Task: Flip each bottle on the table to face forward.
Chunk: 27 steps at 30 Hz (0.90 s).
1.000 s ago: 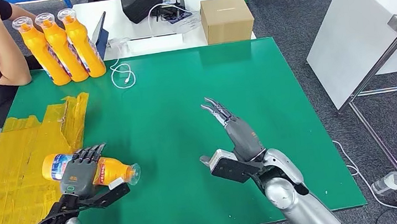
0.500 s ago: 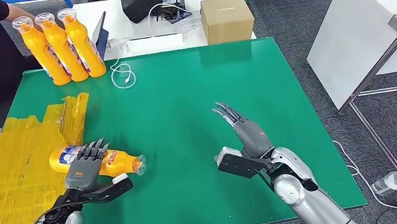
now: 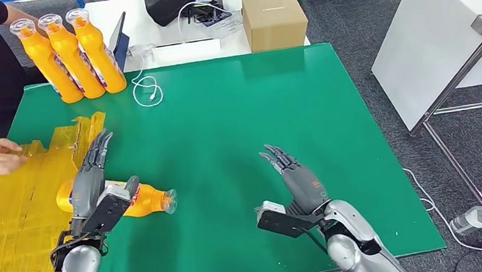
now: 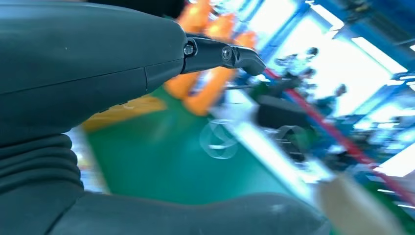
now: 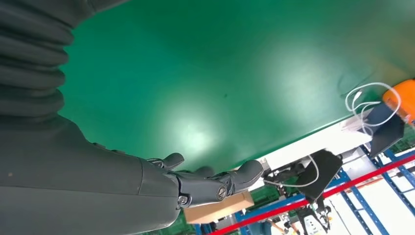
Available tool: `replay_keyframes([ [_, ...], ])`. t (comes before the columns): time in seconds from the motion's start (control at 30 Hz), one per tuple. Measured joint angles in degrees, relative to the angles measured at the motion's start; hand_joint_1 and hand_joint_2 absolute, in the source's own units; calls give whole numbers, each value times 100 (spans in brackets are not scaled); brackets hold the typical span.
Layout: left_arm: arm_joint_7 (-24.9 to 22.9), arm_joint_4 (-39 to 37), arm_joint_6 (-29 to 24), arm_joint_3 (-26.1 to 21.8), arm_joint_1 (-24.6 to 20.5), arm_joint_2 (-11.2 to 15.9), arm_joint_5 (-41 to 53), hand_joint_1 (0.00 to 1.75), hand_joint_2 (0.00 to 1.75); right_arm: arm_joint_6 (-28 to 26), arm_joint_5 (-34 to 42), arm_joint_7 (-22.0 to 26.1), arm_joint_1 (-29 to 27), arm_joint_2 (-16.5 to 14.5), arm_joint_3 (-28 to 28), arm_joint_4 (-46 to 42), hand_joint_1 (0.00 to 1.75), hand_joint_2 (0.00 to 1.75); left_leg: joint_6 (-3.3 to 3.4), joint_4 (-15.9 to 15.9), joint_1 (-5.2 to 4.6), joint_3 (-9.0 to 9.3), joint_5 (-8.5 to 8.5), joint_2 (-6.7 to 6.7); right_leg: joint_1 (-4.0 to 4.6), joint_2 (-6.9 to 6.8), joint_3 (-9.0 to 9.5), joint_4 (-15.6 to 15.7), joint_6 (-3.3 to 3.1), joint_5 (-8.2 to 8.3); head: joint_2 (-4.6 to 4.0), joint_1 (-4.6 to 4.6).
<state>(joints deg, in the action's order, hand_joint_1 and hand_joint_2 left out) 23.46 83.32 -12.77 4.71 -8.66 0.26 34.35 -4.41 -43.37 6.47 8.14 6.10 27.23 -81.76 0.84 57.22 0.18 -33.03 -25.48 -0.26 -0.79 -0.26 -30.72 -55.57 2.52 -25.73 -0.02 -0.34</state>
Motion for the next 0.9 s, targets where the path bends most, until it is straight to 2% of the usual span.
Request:
replay_keyframes([
  [0.17, 106, 714, 550, -73, 206, -110, -378, 0, 0, -81, -37, -2, -123, -235, 32, 83, 0, 0, -1, -1, 3, 0, 1, 1, 4, 0, -2, -1, 0, 0, 0, -1],
  [0.4, 180, 1097, 1101, -155, 433, -157, -977, 0, 0, -168, 113, 119, -230, -352, 30, 67, 0, 0, -1, -1, 5, 0, 1, 1, 3, 0, -2, -1, 0, 0, 0, 1],
  [0.43, 193, 1122, 1338, -164, 458, -171, -1254, 0, 0, -247, 203, 234, -264, -377, 21, 29, 0, 0, -1, -1, 5, 0, 1, 0, 3, 0, -2, -1, 0, 0, 0, 1],
  [0.5, 227, 1183, 2289, -146, 575, -222, -2228, 0, 0, -659, 252, 626, -418, -526, -9, -223, 0, 0, -1, -1, 3, -3, 1, 1, 1, 0, -3, -1, 0, 0, 0, 1],
  [0.57, 269, 1225, 3274, -55, 719, -276, -3072, 0, 0, -1146, -59, 878, -541, -750, 24, -527, 0, 0, -2, -1, 2, -6, 0, 4, 1, 6, -10, -1, 0, 0, 0, -1],
  [0.6, 299, 1230, 3537, 34, 772, -301, -3235, 0, 0, -1350, -309, 869, -553, -865, 99, -616, 0, 0, -2, -1, 2, -6, -1, 7, 1, 9, -14, -1, -1, -1, 0, -1],
  [0.67, 405, 1227, 3626, 273, 832, -367, -3215, 0, 0, -1808, -627, 781, -541, -1076, 333, -719, 0, 0, -2, -1, 4, -9, -1, 8, 2, 13, -18, -1, -1, -1, 0, -1],
  [0.77, 618, 1269, 3405, 616, 921, -449, -3043, 0, 0, -2390, -614, 746, -521, -1265, 612, -922, 0, 0, -3, -2, 5, -10, 0, 6, 2, 11, -16, -1, -1, -1, 0, -2],
  [0.9, 738, 1389, 3318, 954, 1155, -579, -2939, 0, 0, -2433, -913, 661, -480, -1305, 732, -1130, 0, 0, -2, -2, 3, -9, 0, 7, 0, 13, -15, -1, -1, -1, 0, 2],
])
